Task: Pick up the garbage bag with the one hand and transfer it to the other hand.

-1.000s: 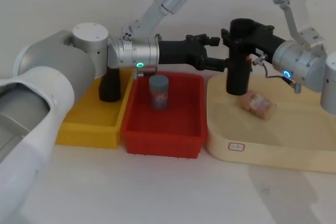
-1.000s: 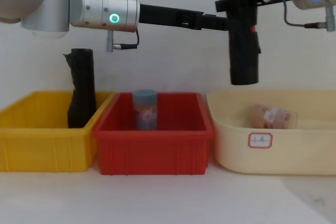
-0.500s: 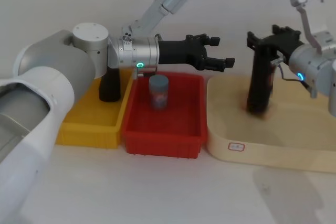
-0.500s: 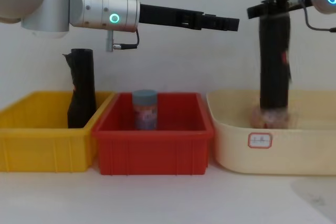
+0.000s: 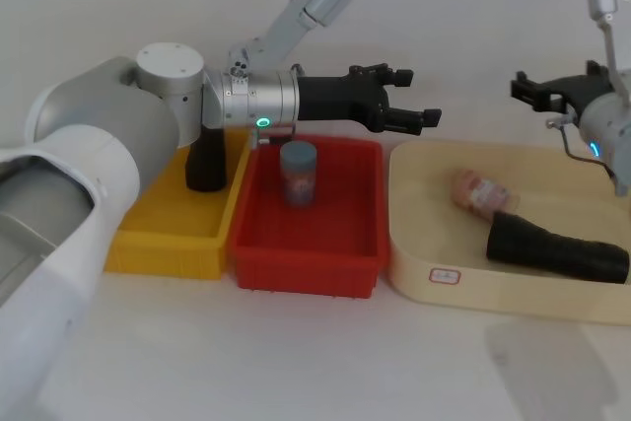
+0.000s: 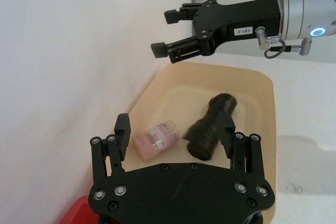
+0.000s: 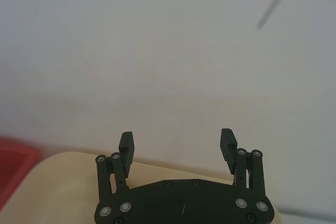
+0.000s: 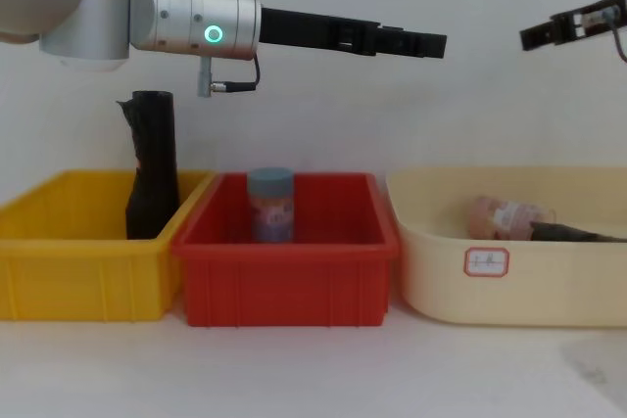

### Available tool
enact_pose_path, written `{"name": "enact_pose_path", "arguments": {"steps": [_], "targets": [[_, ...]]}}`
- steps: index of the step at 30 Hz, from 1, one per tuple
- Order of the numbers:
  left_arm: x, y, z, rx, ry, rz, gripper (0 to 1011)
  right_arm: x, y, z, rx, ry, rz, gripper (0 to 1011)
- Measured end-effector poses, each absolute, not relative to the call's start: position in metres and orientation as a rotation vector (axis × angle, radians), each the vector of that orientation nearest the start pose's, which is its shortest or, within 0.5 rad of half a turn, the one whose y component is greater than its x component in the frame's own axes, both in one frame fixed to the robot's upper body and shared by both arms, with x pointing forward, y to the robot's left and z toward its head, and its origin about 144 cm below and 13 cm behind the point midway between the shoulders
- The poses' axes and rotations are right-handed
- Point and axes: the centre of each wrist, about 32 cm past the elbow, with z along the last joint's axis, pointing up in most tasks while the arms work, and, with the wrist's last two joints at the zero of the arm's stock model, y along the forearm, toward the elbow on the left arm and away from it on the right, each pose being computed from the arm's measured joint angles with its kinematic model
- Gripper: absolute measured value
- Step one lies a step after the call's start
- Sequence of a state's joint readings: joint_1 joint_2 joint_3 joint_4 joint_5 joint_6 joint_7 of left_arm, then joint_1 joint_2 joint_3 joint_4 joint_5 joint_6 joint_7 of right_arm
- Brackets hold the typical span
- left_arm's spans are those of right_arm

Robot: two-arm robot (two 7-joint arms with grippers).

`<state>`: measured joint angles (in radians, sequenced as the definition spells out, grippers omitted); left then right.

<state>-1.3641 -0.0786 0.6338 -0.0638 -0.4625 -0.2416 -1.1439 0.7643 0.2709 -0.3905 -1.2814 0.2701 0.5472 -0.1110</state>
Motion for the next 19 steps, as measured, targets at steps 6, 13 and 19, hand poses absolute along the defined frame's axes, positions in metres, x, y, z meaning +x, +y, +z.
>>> {"name": "enact_pose_path", "arguments": {"steps": [6,13,19], "targets": [[0.727,0.167,1.336,0.117,-0.124,0.279,1001,0.622,-0.223,1.34,-0.314,-0.044,-1.549,1000],[0.727,0.167,1.336,0.117,-0.124,0.279,1001,0.623,-0.227,1.338,-0.325,-0.029,-1.601,1000],[0.727,0.167,1.336,0.117,-0.124,0.279,1001,0.623,-0.229,1.338,-0.332,-0.02,-1.628,1000]]}}
